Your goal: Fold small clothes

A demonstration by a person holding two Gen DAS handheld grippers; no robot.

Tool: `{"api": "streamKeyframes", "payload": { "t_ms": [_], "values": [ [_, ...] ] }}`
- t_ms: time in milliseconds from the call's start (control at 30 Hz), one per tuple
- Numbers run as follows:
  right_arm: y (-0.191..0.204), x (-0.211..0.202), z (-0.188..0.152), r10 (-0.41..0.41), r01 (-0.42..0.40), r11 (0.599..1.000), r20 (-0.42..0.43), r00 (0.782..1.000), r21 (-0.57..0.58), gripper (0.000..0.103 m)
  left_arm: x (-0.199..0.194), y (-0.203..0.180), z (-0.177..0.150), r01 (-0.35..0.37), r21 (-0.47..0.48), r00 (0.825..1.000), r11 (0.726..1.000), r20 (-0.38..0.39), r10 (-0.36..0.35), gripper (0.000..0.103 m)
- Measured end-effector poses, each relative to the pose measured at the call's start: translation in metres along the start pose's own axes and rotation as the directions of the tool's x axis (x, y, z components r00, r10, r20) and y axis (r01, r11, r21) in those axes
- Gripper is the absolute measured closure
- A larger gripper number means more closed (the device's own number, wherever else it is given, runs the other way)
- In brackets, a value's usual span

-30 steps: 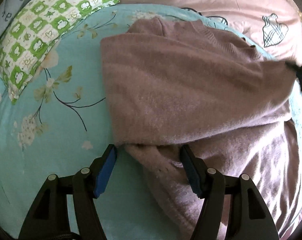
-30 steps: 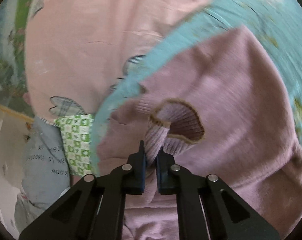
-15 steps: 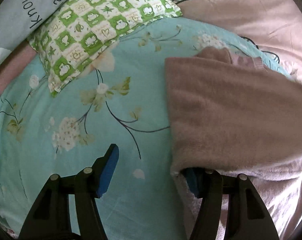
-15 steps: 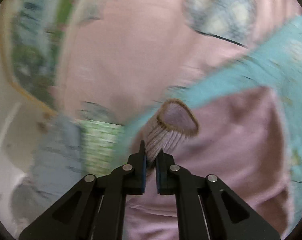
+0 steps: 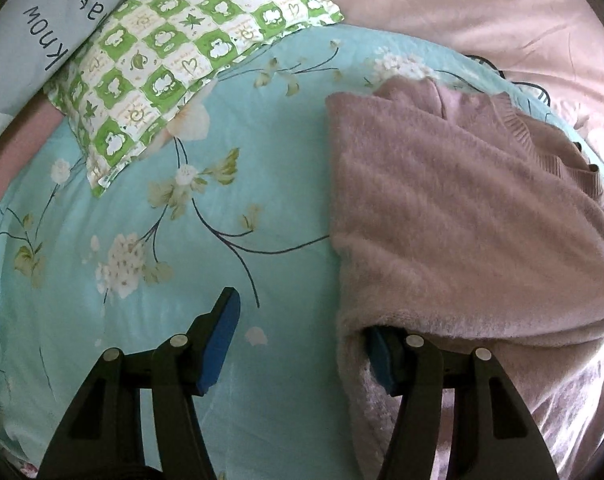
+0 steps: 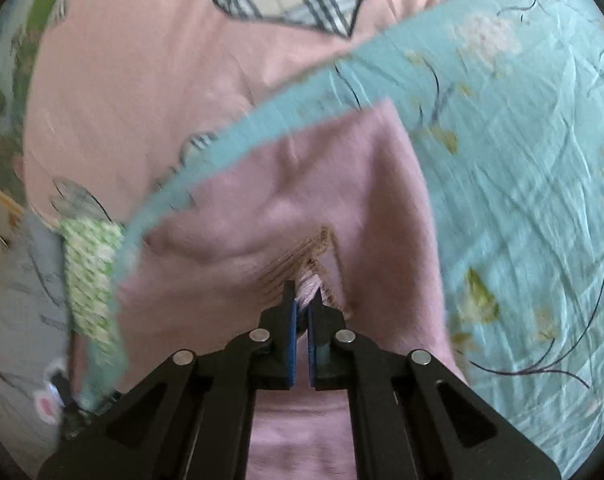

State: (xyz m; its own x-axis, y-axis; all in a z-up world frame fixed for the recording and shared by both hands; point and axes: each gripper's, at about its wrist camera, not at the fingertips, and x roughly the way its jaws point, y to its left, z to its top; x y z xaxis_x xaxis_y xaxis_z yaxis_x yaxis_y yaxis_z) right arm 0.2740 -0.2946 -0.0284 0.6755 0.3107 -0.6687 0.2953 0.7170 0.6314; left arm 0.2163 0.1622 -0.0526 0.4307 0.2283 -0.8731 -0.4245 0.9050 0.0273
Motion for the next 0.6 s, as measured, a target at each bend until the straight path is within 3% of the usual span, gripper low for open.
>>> {"api": "streamKeyframes", "payload": {
  "t_ms": [100, 300, 367, 433, 533, 600],
  "values": [
    [-0.001, -0.008, -0.004, 0.017, -0.018, 0.999, 0.038, 0.999, 0.031, 0.098, -0.002, 0.001, 0.000, 0.003, 0.017, 1.000, 1.000, 0.010, -0.003, 0.042],
    [0.006, 0.013, -0.014, -0.126, 0.122, 0.990, -0.048, 0.991, -0.077, 0.097, 0.003, 0.006, -0.010, 0.046, 0.053, 0.998, 0.998, -0.051, -0.043, 0.041],
    [0.004, 0.006, -0.016, -0.161, 0.157, 0.984, -0.050, 0.986, -0.080, 0.081, 0.001, 0.009, -0.014, 0.073, 0.085, 0.995, 0.994, -0.073, -0.067, 0.040],
    [0.000, -0.002, -0.017, -0.164, 0.160, 0.985, -0.059, 0.985, -0.070, 0.072, -0.005, 0.015, -0.019, 0.154, 0.103, 0.984, 0.983, -0.107, -0.143, 0.040],
    [-0.007, -0.018, -0.008, -0.131, 0.127, 0.989, -0.059, 0.990, -0.074, 0.072, -0.023, 0.021, -0.014, 0.298, 0.127, 0.951, 0.946, -0.119, -0.284, 0.040],
    [-0.001, -0.025, 0.007, -0.099, 0.092, 0.988, -0.049, 0.994, -0.121, 0.071, -0.035, 0.016, -0.001, 0.326, 0.168, 0.945, 0.930, -0.096, -0.314, 0.039]
  ]
}}
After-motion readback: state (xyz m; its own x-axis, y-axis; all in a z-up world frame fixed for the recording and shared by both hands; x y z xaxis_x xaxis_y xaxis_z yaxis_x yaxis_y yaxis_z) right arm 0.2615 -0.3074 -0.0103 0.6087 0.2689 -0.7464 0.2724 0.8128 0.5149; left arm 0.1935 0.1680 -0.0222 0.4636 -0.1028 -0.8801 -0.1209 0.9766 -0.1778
